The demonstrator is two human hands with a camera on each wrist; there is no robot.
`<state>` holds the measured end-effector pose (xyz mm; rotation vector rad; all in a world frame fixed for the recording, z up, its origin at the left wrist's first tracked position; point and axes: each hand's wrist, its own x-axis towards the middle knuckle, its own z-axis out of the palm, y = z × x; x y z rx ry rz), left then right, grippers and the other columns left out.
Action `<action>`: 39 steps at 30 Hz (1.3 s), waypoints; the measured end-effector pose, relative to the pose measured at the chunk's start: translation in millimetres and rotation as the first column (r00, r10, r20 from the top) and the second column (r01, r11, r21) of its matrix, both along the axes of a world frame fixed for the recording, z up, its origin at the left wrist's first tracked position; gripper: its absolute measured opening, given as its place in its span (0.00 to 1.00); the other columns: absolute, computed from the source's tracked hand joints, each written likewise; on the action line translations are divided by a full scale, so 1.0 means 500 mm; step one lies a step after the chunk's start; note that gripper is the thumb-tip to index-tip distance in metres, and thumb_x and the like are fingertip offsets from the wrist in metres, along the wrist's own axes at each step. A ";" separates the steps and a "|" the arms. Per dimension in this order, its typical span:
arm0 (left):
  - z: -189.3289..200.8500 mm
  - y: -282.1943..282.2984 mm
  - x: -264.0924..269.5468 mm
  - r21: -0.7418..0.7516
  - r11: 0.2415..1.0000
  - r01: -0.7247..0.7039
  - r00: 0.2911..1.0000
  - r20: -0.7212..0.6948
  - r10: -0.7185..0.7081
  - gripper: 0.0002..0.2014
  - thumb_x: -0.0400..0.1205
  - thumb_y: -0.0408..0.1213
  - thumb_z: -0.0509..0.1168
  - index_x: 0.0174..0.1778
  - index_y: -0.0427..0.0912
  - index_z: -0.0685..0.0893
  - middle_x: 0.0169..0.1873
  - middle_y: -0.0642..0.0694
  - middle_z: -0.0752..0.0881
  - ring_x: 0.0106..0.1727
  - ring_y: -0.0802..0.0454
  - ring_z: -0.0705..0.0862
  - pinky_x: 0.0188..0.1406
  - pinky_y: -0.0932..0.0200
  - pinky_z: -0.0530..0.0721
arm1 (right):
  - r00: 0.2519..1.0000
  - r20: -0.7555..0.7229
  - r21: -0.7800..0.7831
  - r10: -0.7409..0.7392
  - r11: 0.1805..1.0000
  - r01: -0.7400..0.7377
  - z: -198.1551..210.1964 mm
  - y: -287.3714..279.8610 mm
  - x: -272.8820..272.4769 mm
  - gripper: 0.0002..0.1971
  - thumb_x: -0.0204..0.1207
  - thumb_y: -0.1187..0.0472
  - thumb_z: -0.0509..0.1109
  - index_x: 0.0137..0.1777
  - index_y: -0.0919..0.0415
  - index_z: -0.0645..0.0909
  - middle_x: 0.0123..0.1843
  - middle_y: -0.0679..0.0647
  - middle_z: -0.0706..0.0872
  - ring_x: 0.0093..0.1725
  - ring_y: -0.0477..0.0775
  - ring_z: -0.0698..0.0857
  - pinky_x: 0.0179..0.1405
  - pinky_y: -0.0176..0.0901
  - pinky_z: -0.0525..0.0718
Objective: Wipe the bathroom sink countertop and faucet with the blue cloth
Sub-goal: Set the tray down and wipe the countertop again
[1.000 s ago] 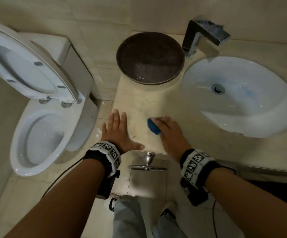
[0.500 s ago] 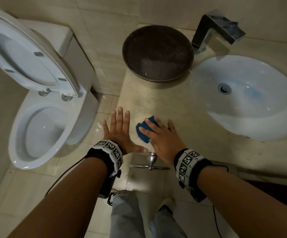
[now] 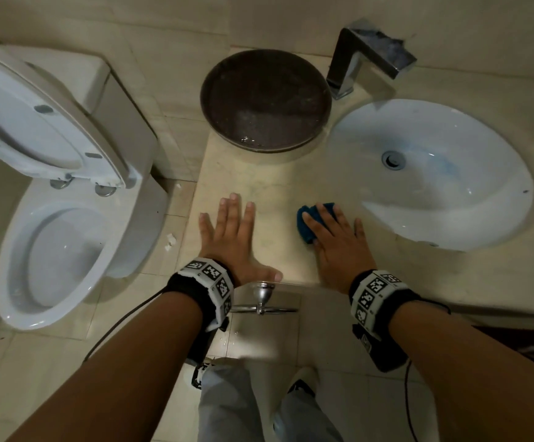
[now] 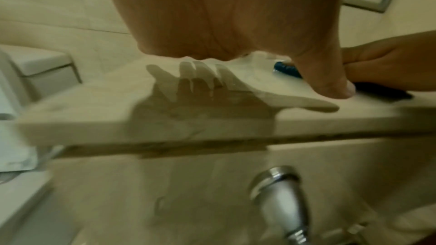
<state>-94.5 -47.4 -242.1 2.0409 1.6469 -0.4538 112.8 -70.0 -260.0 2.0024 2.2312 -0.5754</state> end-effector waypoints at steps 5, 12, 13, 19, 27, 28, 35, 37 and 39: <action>0.004 0.001 0.128 0.029 0.993 0.111 0.992 0.058 -0.113 0.66 0.61 0.79 0.59 0.79 0.47 0.26 0.76 0.42 0.22 0.77 0.43 0.22 0.74 0.28 0.31 | 0.996 0.061 0.004 -0.062 0.998 0.062 -0.007 -0.025 0.076 0.28 0.85 0.54 0.48 0.81 0.43 0.40 0.84 0.46 0.38 0.83 0.52 0.37 0.80 0.63 0.39; -0.008 -0.008 0.266 0.041 0.974 0.222 0.973 0.058 -0.224 0.65 0.62 0.79 0.59 0.80 0.47 0.28 0.78 0.42 0.25 0.79 0.43 0.25 0.74 0.26 0.35 | 0.990 0.064 0.045 -0.126 0.991 0.123 -0.011 -0.070 0.167 0.27 0.85 0.52 0.45 0.82 0.45 0.40 0.85 0.47 0.41 0.84 0.53 0.41 0.81 0.59 0.41; -0.010 -0.010 0.286 0.035 0.972 0.231 0.971 0.059 -0.233 0.65 0.61 0.79 0.59 0.80 0.47 0.29 0.78 0.42 0.25 0.79 0.43 0.25 0.74 0.26 0.35 | 0.988 0.069 0.045 -0.138 0.990 0.135 -0.014 -0.077 0.181 0.27 0.85 0.51 0.43 0.82 0.45 0.40 0.85 0.47 0.41 0.84 0.53 0.41 0.81 0.59 0.41; -0.034 -0.021 0.358 0.000 0.976 0.219 0.975 -0.020 -0.219 0.66 0.58 0.83 0.54 0.78 0.48 0.25 0.75 0.42 0.20 0.76 0.42 0.21 0.69 0.21 0.31 | 0.978 0.100 0.051 -0.184 0.982 0.179 -0.025 -0.121 0.268 0.34 0.73 0.44 0.28 0.82 0.44 0.42 0.85 0.46 0.45 0.84 0.53 0.44 0.80 0.59 0.40; -0.033 -0.018 0.364 -0.035 0.980 0.195 0.978 -0.066 -0.197 0.66 0.57 0.84 0.54 0.77 0.50 0.23 0.73 0.45 0.17 0.76 0.43 0.19 0.70 0.23 0.29 | 0.982 0.074 0.040 -0.174 0.984 0.172 -0.025 -0.132 0.338 0.34 0.73 0.42 0.31 0.81 0.42 0.44 0.84 0.46 0.49 0.83 0.54 0.46 0.80 0.61 0.42; -0.031 -0.018 0.364 -0.045 0.980 0.193 0.978 -0.068 -0.196 0.66 0.57 0.83 0.54 0.76 0.50 0.23 0.73 0.45 0.17 0.75 0.43 0.19 0.70 0.23 0.29 | 0.983 0.067 0.042 -0.171 0.985 0.169 -0.024 -0.132 0.345 0.33 0.73 0.42 0.32 0.81 0.42 0.44 0.84 0.47 0.50 0.83 0.54 0.46 0.80 0.62 0.42; -0.028 -0.016 0.366 -0.064 0.979 0.196 0.978 -0.059 -0.199 0.66 0.57 0.83 0.54 0.76 0.51 0.22 0.69 0.46 0.14 0.75 0.42 0.19 0.70 0.23 0.31 | 0.964 -0.012 -0.016 -0.267 0.964 0.266 -0.011 -0.124 0.334 0.30 0.78 0.43 0.39 0.82 0.43 0.44 0.85 0.47 0.44 0.83 0.53 0.41 0.80 0.60 0.39; -0.029 -0.017 0.364 -0.065 0.979 0.195 0.979 -0.052 -0.198 0.66 0.57 0.83 0.55 0.76 0.51 0.22 0.68 0.46 0.14 0.75 0.42 0.19 0.70 0.22 0.31 | 0.935 -0.126 0.020 -0.330 0.942 0.335 -0.005 -0.117 0.318 0.27 0.83 0.49 0.44 0.82 0.47 0.48 0.84 0.50 0.52 0.83 0.55 0.47 0.80 0.57 0.43; -0.033 -0.015 0.364 -0.056 0.979 0.198 0.979 -0.047 -0.201 0.66 0.57 0.83 0.54 0.76 0.51 0.21 0.68 0.46 0.14 0.75 0.42 0.19 0.70 0.22 0.31 | 0.916 -0.163 0.062 -0.366 0.923 0.379 -0.006 -0.109 0.307 0.25 0.85 0.53 0.47 0.82 0.48 0.51 0.83 0.52 0.57 0.83 0.56 0.53 0.80 0.55 0.47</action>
